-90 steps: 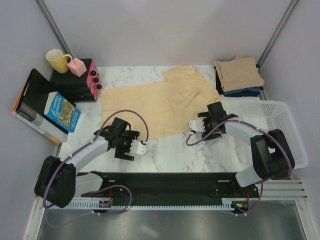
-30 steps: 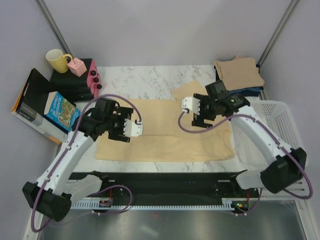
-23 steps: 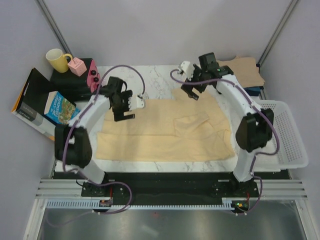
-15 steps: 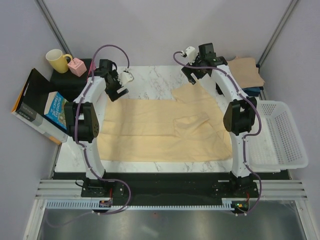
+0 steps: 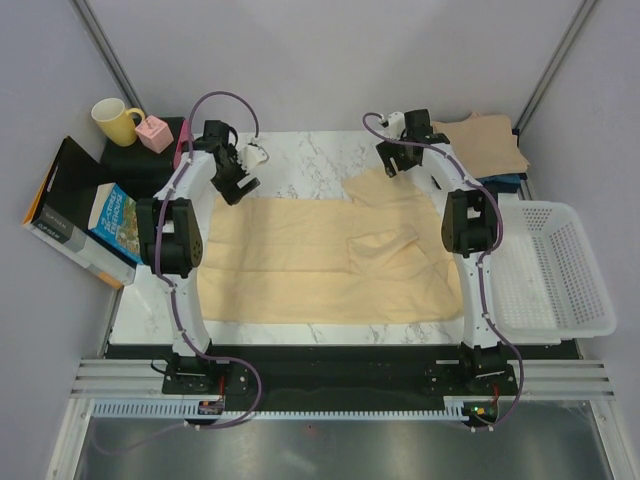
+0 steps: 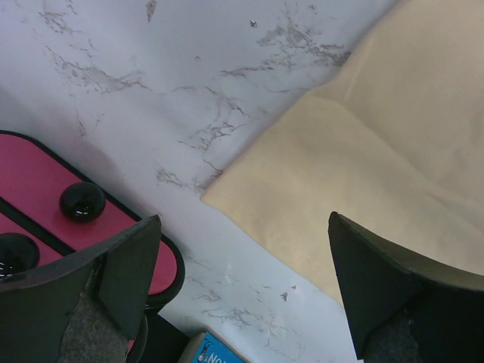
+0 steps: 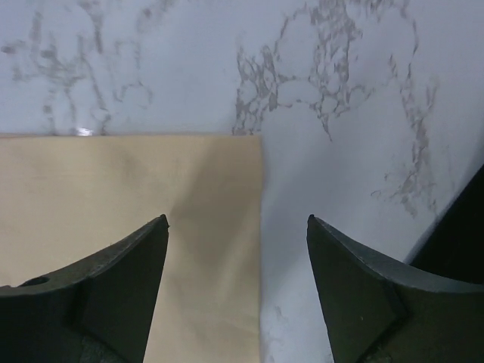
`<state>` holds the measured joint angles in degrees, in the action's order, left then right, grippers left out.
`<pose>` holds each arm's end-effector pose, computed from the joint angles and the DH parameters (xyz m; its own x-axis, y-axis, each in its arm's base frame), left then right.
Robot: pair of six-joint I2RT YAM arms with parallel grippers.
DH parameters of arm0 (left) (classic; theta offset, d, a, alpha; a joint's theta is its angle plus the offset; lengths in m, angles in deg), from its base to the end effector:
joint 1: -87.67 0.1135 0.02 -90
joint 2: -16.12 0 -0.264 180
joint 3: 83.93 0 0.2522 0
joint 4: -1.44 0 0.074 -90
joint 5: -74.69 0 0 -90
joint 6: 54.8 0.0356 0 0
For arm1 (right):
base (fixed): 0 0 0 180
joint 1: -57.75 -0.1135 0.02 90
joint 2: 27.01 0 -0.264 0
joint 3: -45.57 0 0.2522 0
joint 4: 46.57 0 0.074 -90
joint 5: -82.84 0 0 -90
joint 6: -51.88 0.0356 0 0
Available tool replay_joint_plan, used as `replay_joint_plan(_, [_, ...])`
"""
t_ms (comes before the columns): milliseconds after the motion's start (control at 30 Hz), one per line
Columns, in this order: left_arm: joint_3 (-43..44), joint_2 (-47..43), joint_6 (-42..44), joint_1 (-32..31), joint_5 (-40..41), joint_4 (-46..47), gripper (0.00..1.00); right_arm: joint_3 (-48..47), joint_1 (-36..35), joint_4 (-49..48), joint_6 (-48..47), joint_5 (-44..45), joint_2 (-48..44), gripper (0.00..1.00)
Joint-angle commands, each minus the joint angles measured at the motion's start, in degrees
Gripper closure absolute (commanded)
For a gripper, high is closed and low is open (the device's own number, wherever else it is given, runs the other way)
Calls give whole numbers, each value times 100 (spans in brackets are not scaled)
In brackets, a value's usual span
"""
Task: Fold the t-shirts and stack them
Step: Fold the tshirt
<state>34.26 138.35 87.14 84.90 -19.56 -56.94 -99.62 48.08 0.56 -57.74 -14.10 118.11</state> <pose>0.4624 -0.0250 0.2220 -0.4809 0.8094 -0.3371 0.7479 0.5793 0.3240 0.5545 0.0989 0.1847 -0.5965 -0.4398 -0.6714 -0.4758 0.8674 -0.1454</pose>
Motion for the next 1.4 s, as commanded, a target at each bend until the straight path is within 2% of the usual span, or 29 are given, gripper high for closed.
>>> replay_joint_plan(0, [17, 2, 210, 13, 126, -134, 2, -400, 88, -401, 441, 184, 201, 20])
replay_joint_plan(233, [131, 125, 500, 22, 223, -372, 2, -357, 185, -454, 521, 53, 280, 27])
replay_joint_plan(467, [588, 626, 729, 22, 645, -565, 1, 65, 167, -208, 345, -562, 61, 28])
replay_joint_plan(733, [729, 907, 1063, 22, 469, -811, 1, 452, 132, -67, 54, -677, -63, 23])
replay_joint_plan(933, [860, 1171, 1344, 22, 487, -811, 1, 479, 132, 3, 81, -756, -36, 31])
replay_joint_plan(1233, [1256, 1321, 1749, 109, 451, -846, 3, 558, 132, 100, -51, -756, -115, 34])
replay_joint_plan(1367, [1467, 1268, 1810, 188, 162, -1066, 4, 558, 124, 91, -42, -791, -124, 34])
